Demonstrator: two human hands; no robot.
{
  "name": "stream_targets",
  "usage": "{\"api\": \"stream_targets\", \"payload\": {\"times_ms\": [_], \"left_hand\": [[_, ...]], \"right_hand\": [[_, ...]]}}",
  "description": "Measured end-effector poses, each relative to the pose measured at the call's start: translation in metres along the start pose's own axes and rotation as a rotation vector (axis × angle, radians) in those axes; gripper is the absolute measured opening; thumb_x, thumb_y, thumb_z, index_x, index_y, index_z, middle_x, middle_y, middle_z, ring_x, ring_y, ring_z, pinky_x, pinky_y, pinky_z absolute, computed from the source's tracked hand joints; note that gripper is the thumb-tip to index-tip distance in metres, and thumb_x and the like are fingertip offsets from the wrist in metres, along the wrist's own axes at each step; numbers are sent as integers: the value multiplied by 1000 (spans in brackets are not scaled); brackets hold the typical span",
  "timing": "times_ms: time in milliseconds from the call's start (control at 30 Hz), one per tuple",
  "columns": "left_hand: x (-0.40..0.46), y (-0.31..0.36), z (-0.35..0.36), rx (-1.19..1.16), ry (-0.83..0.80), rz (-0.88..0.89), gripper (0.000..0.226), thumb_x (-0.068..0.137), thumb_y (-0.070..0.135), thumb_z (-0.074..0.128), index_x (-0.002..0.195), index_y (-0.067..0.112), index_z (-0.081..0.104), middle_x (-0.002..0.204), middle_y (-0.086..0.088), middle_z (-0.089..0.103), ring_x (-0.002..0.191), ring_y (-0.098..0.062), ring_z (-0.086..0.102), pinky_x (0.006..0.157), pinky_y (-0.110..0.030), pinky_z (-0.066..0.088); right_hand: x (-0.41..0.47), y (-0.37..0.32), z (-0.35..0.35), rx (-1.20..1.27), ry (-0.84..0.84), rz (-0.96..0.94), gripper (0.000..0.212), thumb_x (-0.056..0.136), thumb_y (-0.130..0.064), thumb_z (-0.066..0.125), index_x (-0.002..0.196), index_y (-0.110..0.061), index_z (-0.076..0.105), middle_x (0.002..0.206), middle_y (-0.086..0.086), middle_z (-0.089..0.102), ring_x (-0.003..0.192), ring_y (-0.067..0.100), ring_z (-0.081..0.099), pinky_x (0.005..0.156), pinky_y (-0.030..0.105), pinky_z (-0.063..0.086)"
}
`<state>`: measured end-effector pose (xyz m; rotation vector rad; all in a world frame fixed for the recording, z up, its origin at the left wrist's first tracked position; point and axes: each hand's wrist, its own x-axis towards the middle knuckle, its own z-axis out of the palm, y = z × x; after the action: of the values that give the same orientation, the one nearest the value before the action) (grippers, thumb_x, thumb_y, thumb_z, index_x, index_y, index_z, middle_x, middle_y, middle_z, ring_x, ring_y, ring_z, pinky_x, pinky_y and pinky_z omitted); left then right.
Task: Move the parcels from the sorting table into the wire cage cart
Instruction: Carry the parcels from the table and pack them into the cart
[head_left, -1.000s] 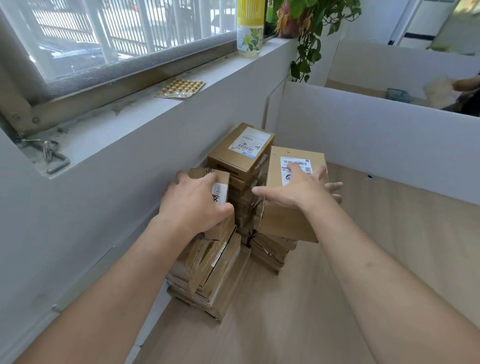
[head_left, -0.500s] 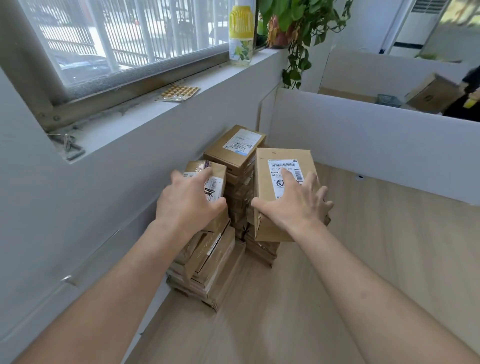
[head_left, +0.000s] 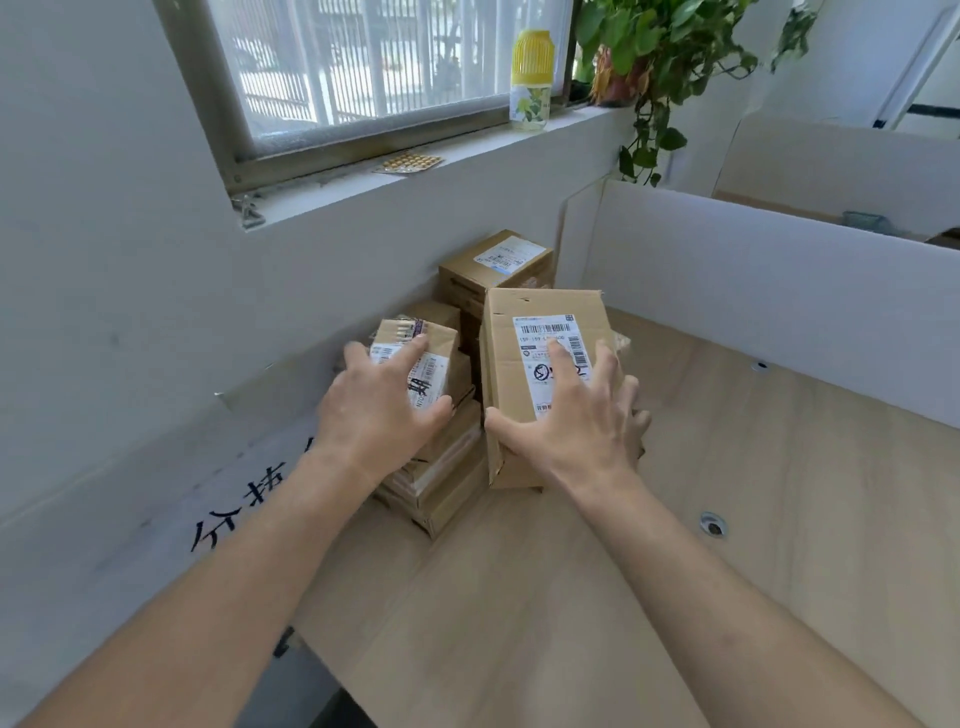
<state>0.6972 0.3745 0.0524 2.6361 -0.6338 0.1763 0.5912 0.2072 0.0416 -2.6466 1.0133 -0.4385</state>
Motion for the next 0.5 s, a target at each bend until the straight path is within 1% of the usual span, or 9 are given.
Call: {"api": "stream_targets", "payload": {"times_ms": [100, 200, 267, 400, 500], "left_hand": [[-39, -4, 2, 12, 36, -64, 80, 86, 63, 68, 157, 46, 35, 118, -8, 40, 102, -36, 60, 91, -44, 54], [-79, -12, 4, 28, 64, -128, 80, 87, 62, 67, 157, 45, 33, 117, -7, 40, 99, -34, 61, 85, -43, 57], [-105, -18, 8, 36, 79, -169, 81, 87, 63, 67, 157, 45, 32, 118, -7, 40, 98, -34, 61, 83, -46, 58], [-152, -33, 15, 66, 86, -259, 83, 86, 64, 67, 158, 44, 30, 123, -8, 40, 104, -32, 59, 83, -46, 58], [-186, -43, 18, 94, 81, -321, 83, 88, 63, 66, 159, 43, 28, 127, -9, 39, 108, -32, 57, 83, -43, 56]], "right_hand": [[-29, 9, 1, -20, -32, -77, 112, 58, -91, 55, 154, -41, 28, 165, 11, 15, 139, 48, 30, 107, 61, 34], [-54, 18, 7, -7, -64, -156, 111, 59, -91, 55, 155, -41, 28, 165, 10, 13, 139, 49, 30, 105, 62, 35], [-70, 22, 13, -7, -95, -212, 111, 60, -91, 53, 155, -41, 27, 165, 8, 13, 139, 49, 29, 105, 62, 35], [-102, 23, 26, -10, -156, -308, 110, 63, -91, 51, 157, -41, 23, 165, 7, 12, 140, 48, 28, 105, 62, 36], [-126, 21, 36, -22, -179, -375, 109, 65, -91, 49, 158, -40, 22, 165, 8, 13, 138, 46, 30, 104, 61, 38]]}}
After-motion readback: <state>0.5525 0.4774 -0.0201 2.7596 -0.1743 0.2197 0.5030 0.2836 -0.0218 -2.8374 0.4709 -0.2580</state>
